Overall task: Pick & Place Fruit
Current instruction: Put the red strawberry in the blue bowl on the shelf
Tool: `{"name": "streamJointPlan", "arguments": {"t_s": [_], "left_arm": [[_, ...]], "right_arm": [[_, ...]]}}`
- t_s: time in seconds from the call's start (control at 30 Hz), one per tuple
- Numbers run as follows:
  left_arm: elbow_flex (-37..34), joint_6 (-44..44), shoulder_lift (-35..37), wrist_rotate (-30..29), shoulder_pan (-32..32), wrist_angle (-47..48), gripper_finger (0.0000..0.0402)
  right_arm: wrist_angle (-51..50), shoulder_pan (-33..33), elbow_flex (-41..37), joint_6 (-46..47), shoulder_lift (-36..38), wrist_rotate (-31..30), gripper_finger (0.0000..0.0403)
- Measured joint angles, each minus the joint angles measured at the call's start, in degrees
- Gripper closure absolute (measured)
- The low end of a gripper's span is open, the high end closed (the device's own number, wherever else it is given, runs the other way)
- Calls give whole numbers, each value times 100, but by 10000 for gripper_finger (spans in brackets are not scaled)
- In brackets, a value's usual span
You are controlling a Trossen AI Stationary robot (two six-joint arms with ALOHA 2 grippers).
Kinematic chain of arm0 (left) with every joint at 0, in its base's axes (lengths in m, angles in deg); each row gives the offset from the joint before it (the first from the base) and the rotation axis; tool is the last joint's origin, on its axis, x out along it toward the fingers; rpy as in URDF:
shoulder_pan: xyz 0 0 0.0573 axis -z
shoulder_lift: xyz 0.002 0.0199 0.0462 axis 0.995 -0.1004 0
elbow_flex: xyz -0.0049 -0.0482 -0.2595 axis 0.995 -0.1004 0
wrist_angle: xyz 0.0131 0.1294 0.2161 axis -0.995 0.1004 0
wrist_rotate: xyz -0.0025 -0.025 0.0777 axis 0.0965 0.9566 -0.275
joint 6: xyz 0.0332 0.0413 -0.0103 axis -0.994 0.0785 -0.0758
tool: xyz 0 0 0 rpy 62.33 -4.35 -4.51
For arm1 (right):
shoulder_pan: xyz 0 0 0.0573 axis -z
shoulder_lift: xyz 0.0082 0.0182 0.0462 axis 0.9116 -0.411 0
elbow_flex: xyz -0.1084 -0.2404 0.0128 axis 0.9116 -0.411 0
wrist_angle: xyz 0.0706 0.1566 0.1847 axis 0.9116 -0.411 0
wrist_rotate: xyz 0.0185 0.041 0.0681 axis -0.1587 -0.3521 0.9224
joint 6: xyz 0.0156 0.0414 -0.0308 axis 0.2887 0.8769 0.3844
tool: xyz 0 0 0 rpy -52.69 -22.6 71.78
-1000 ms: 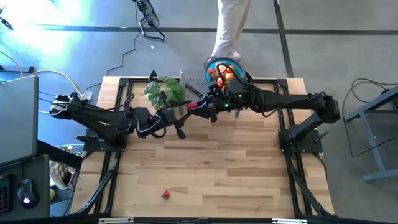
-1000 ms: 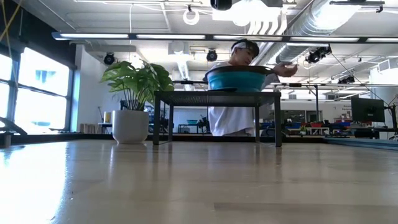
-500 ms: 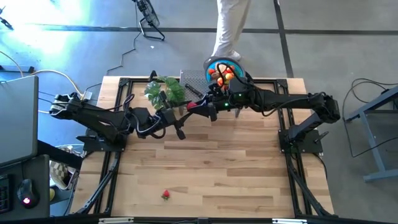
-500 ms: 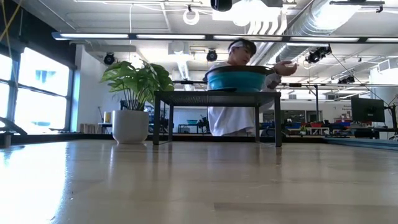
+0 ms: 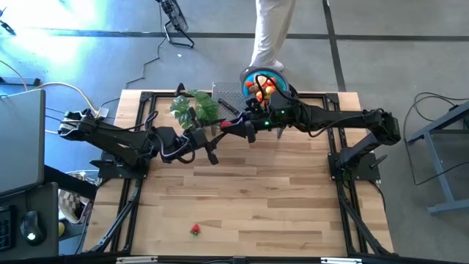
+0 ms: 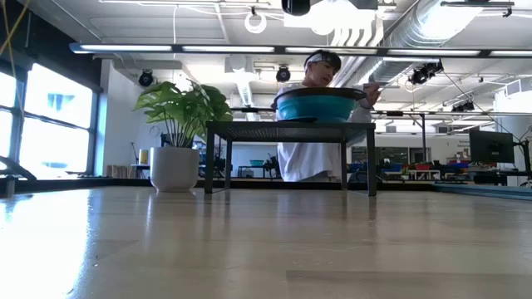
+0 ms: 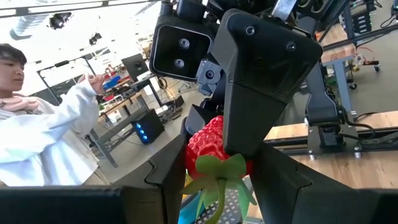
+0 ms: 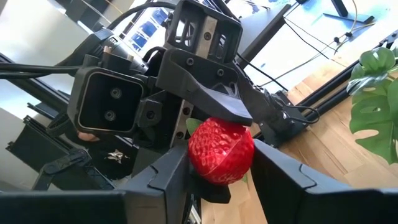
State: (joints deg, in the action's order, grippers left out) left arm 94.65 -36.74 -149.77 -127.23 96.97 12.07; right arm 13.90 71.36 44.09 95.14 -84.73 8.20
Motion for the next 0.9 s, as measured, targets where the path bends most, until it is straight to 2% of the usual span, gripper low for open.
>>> {"name": "streamJointPlan", "arguments": {"t_s": [0.3,0.73,0.9], "left_arm": [[1,0,0,4,0,16,246],[-6,201,-9,-37,-4,50,154],[-6,201,-9,-35,-4,40,131]], "right_arm": [[2,0,0,-1,0,3,267],[59,-2,2,-1,13,17,264],[41,-2,2,-1,11,7,264]]}}
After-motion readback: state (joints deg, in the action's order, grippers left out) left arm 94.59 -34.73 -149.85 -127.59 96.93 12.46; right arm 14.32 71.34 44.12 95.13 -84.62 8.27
